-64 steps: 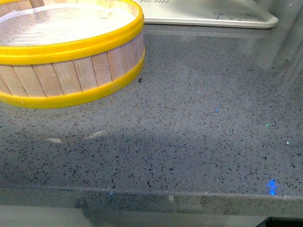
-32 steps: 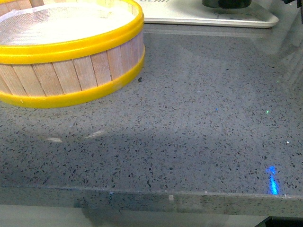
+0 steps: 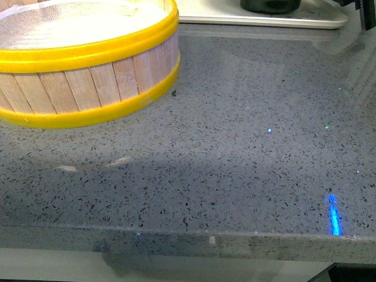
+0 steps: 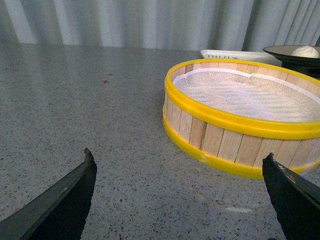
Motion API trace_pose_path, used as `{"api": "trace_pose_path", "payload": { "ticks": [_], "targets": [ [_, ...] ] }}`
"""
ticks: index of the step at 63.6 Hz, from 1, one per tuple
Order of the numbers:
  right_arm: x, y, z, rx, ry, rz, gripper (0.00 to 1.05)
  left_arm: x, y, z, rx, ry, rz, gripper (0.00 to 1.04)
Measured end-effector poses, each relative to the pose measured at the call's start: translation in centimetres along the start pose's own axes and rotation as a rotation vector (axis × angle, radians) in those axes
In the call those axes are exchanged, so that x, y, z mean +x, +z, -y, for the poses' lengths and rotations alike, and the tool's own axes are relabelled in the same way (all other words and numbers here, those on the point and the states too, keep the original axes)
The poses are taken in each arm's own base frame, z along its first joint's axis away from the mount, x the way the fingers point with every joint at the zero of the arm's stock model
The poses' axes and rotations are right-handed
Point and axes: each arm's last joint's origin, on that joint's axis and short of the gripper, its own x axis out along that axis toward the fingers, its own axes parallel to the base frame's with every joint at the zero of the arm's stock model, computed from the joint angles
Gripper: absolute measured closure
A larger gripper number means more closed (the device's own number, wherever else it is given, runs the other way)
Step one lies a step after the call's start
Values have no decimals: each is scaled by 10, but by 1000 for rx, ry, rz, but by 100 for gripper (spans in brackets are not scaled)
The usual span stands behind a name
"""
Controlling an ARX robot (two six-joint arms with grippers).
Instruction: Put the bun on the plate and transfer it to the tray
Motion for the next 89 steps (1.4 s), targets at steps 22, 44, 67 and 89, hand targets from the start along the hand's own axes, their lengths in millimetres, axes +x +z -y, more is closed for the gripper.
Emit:
{"api": "trace_pose_path", "payload": {
  "ticks": [22, 44, 67, 89],
  "targets": [
    [2, 8, -5, 1, 17, 1, 43, 0, 0, 0, 0, 0, 0, 7],
    [0, 7, -4, 24, 23, -20, 9, 0, 0, 0, 0, 0, 0, 7],
    [-26, 4, 5, 55, 31, 1, 9, 0, 0, 0, 0, 0, 0, 7],
    [-81, -3, 12, 42, 52, 75, 9, 0, 0, 0, 0, 0, 0, 7]
  ]
}}
